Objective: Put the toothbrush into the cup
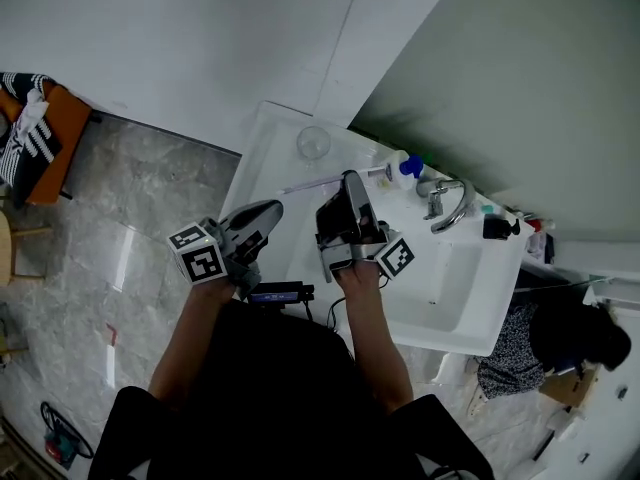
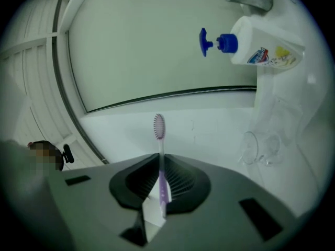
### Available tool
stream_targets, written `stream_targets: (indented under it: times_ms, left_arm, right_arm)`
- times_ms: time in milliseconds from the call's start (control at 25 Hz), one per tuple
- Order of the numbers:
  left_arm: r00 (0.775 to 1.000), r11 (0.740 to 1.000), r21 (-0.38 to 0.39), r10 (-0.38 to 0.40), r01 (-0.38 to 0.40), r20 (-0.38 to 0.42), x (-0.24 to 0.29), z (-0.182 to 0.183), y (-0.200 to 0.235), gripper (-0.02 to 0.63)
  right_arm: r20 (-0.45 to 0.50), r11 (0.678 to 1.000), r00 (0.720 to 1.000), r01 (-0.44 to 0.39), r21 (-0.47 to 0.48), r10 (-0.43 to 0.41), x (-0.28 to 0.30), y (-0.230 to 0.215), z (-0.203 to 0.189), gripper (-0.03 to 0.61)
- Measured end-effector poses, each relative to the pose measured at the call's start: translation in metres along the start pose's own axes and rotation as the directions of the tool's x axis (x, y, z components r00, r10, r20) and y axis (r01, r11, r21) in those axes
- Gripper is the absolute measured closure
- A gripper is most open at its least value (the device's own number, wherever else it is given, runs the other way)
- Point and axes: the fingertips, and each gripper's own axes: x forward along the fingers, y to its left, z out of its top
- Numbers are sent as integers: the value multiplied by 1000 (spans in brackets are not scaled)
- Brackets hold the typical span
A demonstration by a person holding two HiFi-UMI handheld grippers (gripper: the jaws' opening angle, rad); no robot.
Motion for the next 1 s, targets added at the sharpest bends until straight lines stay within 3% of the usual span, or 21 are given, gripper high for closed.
stream_targets:
  times_ms: [120,280,480,800,1000]
  left_arm:
    - [1000,1000,11,21,-21,-15,3,-4,0,604]
    - [999,999,12,43,-43,-21,-1,-8,2,604]
    - [999,999,-8,48,-48,-19,-2,-4,9,604]
    - [999,999,-31,10,-11,-35,-5,-1,15,604]
    - [999,999,-31,-8,6,-44,-8,3,16,604]
  right_arm:
    - [35,998,999,19,-59,-17,1,-9,18,541]
    - [86,975,991,115,-188,-100,1,-26,35,541]
    - [148,912,967,244,-331,-206,6,-43,52,541]
    - [226,822,913,404,-401,-339,5,-75,60,541]
    - [248,759,892,452,-469,-378,15,-89,62,541]
